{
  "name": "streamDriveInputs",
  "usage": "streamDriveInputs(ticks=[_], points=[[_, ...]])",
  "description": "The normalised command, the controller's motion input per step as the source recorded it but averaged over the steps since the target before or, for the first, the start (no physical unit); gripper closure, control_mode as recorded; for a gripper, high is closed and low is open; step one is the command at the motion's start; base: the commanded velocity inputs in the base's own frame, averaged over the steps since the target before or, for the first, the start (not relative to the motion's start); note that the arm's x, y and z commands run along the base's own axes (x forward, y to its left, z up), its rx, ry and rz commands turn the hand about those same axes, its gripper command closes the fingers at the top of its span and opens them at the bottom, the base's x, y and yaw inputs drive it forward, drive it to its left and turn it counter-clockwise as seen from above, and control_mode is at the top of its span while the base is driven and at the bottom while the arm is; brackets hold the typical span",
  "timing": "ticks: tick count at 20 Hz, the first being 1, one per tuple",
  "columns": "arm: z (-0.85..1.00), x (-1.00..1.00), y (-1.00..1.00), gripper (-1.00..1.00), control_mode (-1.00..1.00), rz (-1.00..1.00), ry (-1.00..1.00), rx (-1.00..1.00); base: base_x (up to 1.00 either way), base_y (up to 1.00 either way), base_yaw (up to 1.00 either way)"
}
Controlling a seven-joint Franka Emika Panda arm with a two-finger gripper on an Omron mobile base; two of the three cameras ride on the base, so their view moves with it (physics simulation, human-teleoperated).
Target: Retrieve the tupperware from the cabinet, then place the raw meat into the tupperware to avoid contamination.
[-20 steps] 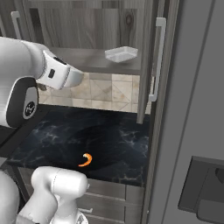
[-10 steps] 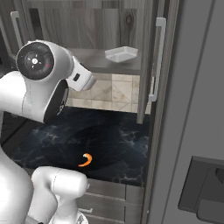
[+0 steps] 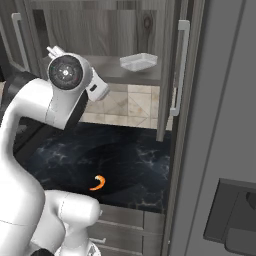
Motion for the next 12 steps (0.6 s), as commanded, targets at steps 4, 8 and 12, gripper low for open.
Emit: streamDriveInputs(ticks=[4, 8, 12], points=[[-0.08, 0.5, 0.4, -1.0, -1.0, 0.09, 0.11, 0.13, 0.0, 0.0, 0.0], [0.0, 0.3, 0.31, -1.0, -1.0, 0.22, 0.25, 0.15, 0.0, 0.0, 0.0], [-0.04, 0.26, 0.32, -1.0, -1.0, 0.25, 0.26, 0.15, 0.0, 0.0, 0.0]])
